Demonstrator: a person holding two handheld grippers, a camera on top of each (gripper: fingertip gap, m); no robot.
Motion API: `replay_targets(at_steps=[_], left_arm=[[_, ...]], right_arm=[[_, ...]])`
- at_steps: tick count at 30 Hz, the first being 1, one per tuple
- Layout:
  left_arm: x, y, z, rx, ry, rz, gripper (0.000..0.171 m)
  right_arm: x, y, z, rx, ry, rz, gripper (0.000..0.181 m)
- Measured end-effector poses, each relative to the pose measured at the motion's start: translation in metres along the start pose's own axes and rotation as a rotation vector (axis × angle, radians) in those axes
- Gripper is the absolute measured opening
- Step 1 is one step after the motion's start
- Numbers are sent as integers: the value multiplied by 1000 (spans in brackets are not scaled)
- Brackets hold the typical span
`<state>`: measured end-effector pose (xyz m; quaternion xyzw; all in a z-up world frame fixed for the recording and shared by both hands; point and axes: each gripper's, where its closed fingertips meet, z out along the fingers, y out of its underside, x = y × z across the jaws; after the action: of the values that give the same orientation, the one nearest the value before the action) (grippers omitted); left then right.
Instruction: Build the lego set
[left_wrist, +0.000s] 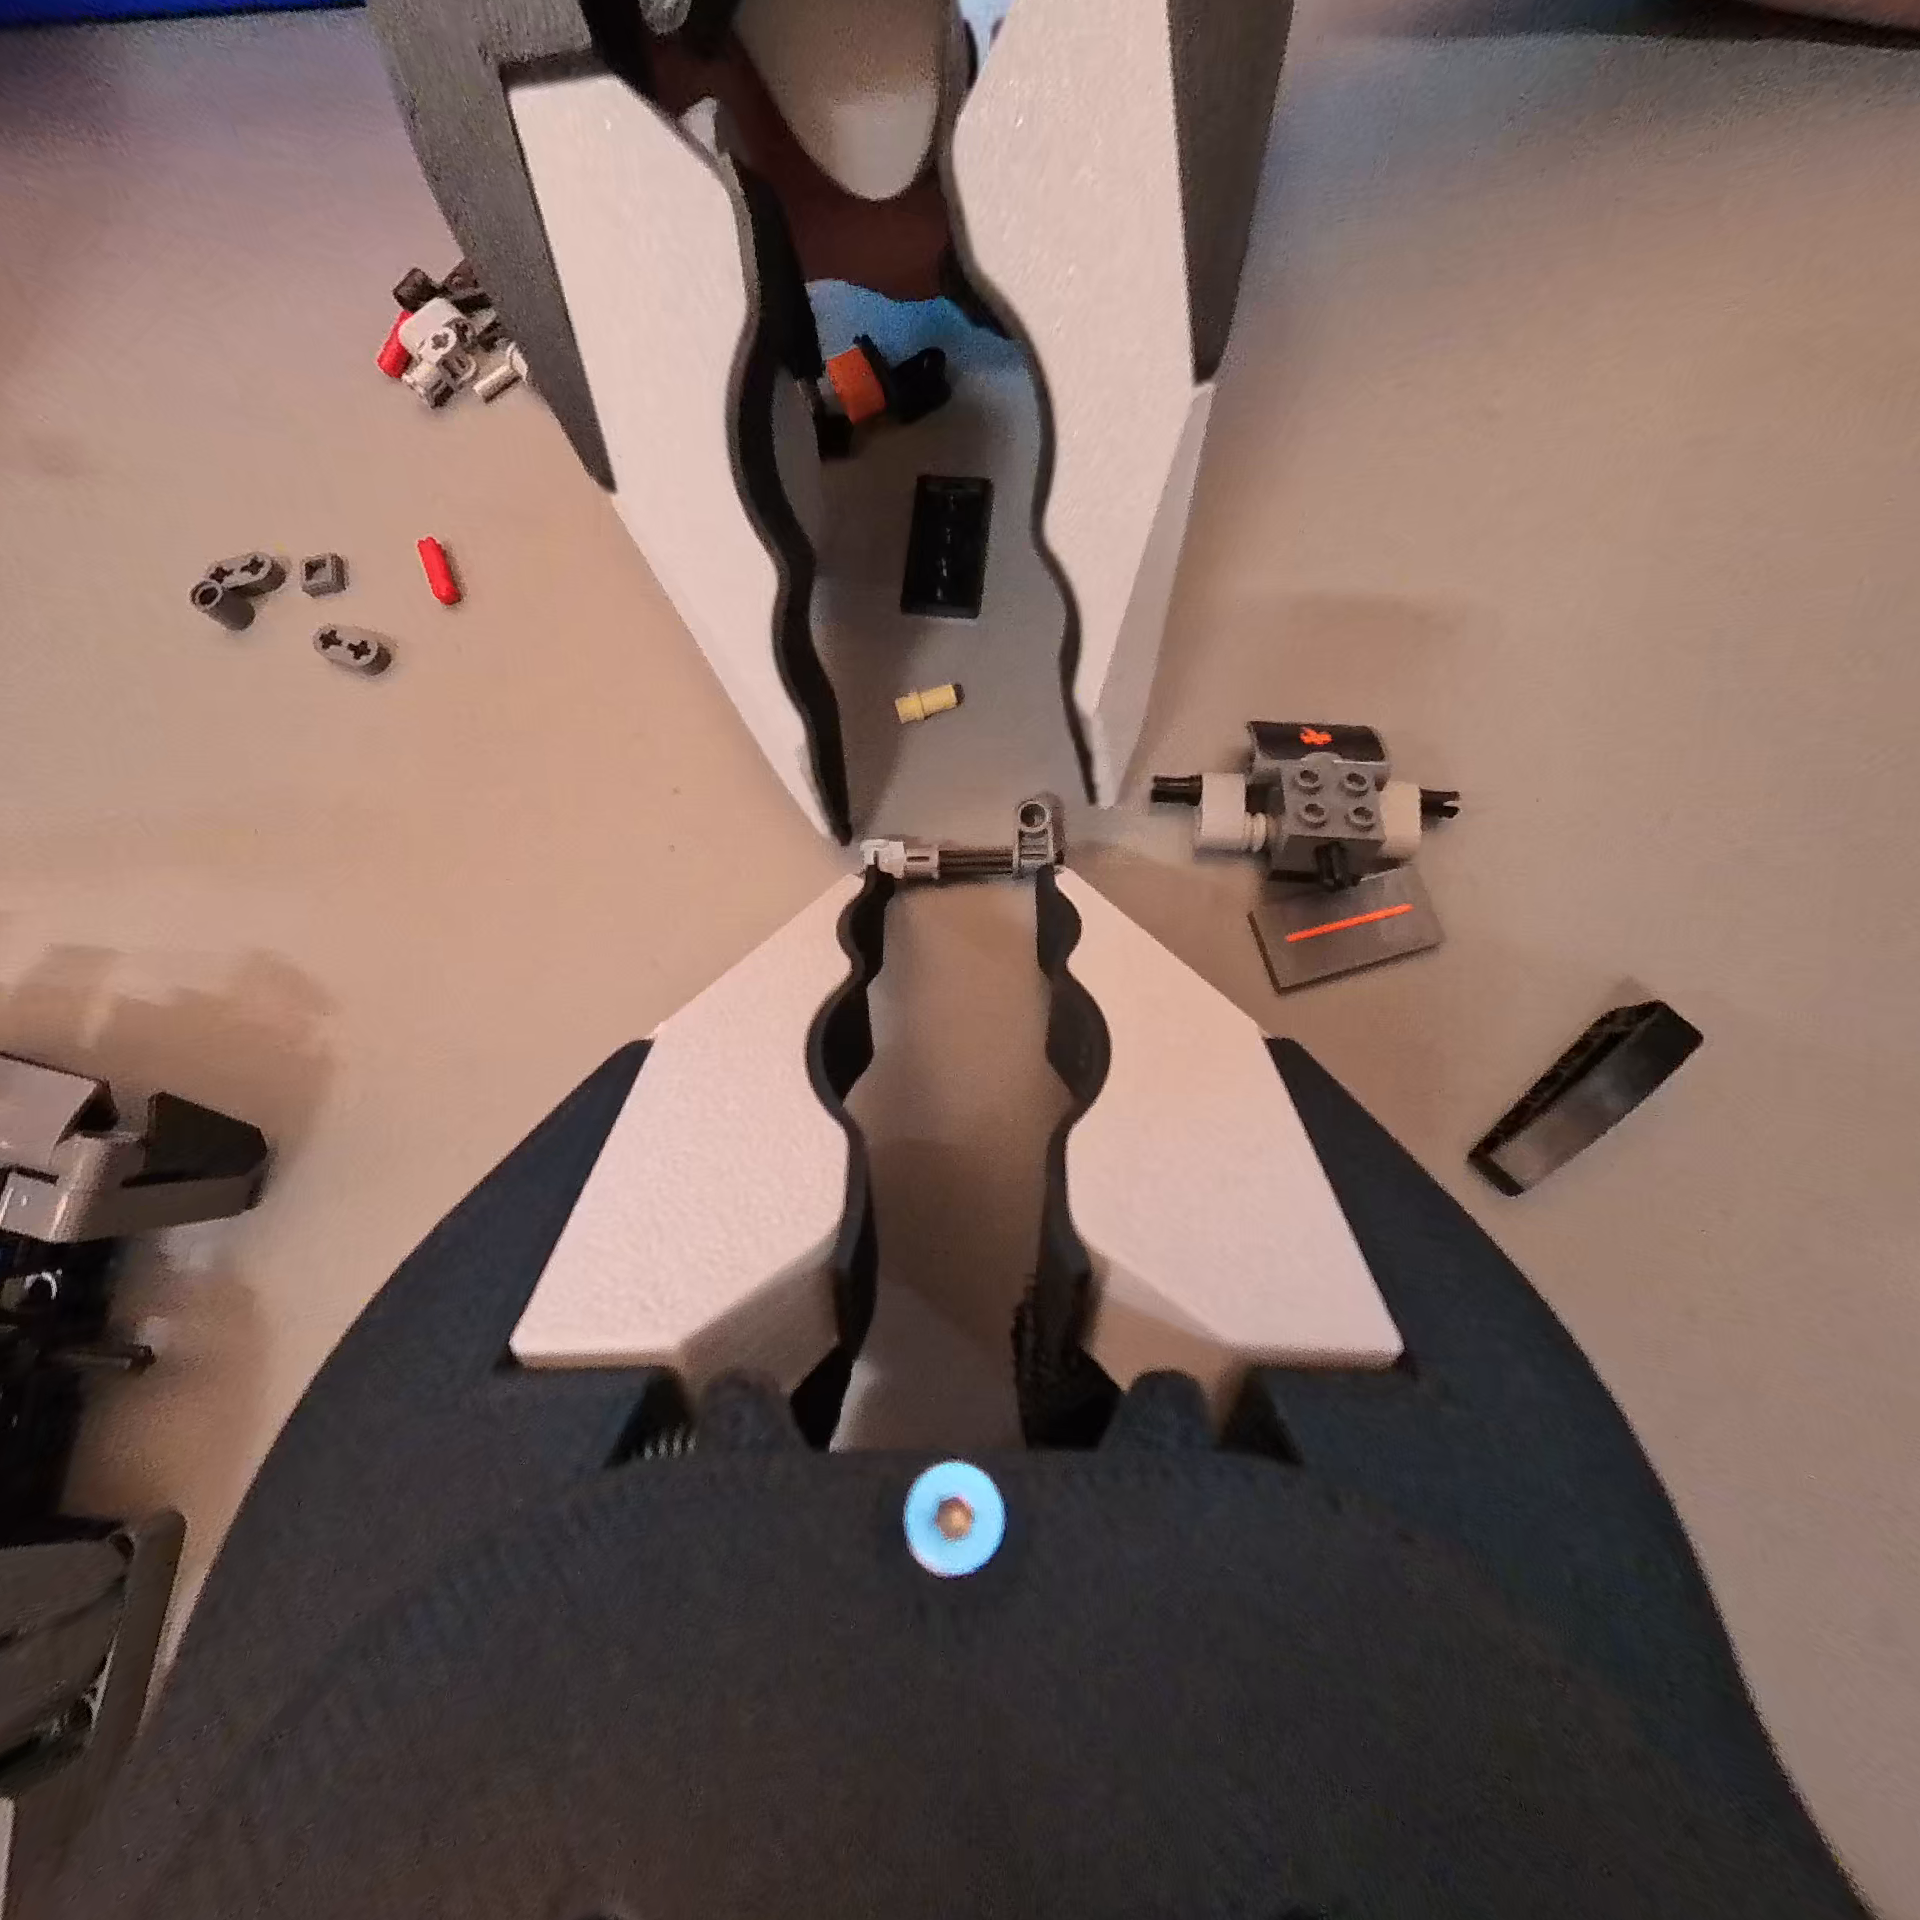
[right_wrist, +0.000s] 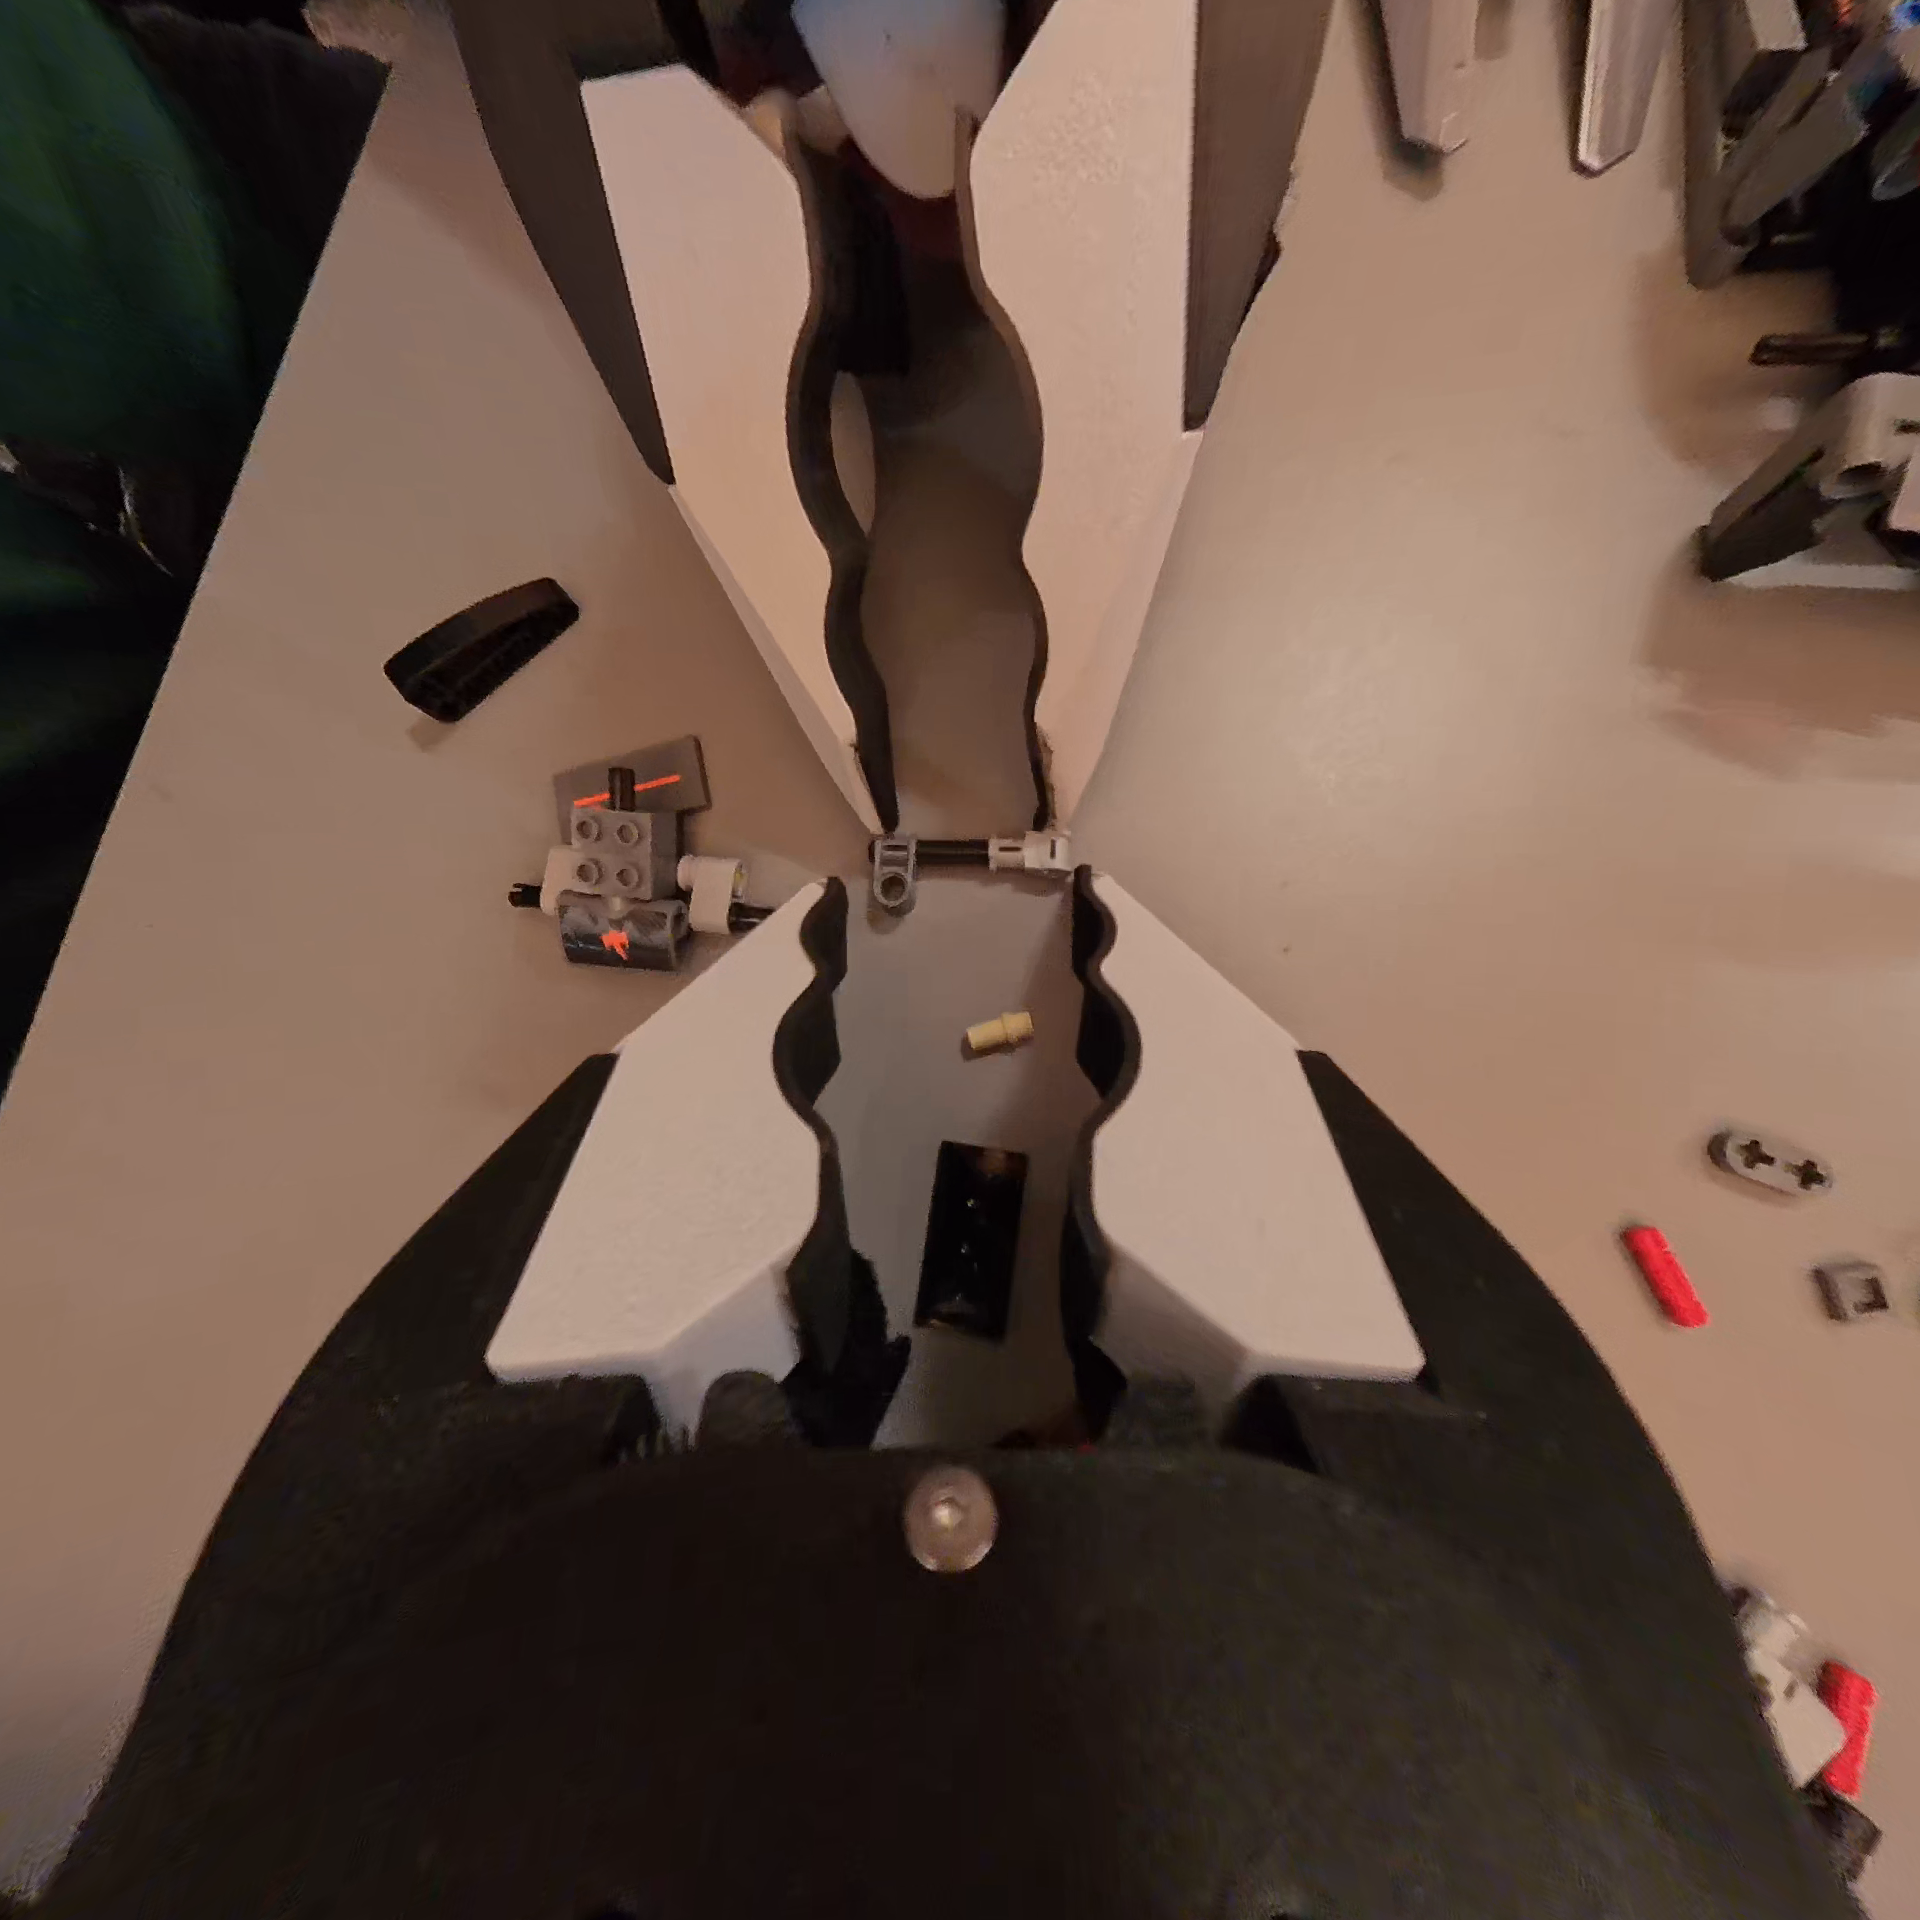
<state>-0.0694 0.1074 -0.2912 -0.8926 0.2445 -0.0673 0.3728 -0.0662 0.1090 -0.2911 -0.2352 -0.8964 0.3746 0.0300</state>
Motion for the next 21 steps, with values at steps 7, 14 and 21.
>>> replay_targets(at_steps=[7, 14, 21], left_arm=[[-1, 1, 1, -7, -8, 13, 27], [-1, 2, 3, -11, -6, 21, 23], [-4, -1, 1, 0, -25, 32, 28]], right_arm=[[3, -1, 4, -6, 27, -26, 36], [3, 0, 4, -6, 32, -34, 36], [3, 0, 4, -2, 31, -35, 36]])
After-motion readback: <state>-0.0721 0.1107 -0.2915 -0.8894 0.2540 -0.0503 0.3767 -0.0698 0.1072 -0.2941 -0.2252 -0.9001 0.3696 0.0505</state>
